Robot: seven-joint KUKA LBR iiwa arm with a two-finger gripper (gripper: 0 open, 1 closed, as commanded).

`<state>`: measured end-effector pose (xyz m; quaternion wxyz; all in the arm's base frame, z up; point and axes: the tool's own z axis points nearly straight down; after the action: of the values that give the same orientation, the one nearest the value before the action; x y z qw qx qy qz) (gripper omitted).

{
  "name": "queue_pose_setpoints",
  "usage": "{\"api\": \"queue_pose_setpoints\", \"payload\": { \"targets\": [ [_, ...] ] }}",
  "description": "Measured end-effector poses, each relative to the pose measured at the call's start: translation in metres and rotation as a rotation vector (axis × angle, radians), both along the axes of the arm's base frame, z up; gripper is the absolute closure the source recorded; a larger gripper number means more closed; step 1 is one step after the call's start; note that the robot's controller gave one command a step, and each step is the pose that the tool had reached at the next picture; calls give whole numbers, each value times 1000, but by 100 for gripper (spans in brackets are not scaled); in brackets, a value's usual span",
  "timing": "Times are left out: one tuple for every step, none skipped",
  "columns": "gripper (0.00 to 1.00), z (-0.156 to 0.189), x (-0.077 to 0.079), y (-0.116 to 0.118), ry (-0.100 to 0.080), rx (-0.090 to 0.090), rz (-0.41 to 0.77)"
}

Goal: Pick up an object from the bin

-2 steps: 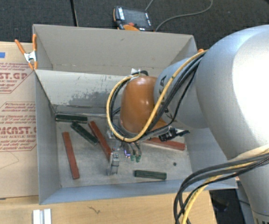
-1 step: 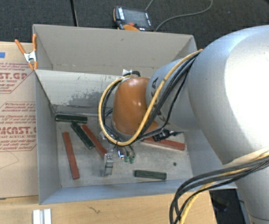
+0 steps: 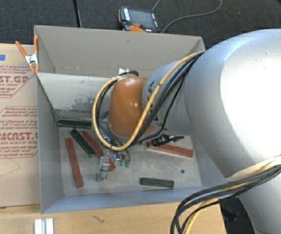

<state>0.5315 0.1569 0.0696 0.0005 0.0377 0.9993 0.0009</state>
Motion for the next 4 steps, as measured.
{"api": "queue_pose_setpoints", "payload": {
  "targets": [
    [100, 0, 0, -1, 0, -1, -1],
    [100, 123, 12, 22, -8, 0, 229],
    [0, 120, 10, 22, -2, -1, 227],
    [0, -1, -38, 80, 0, -1, 620]
  ]
}}
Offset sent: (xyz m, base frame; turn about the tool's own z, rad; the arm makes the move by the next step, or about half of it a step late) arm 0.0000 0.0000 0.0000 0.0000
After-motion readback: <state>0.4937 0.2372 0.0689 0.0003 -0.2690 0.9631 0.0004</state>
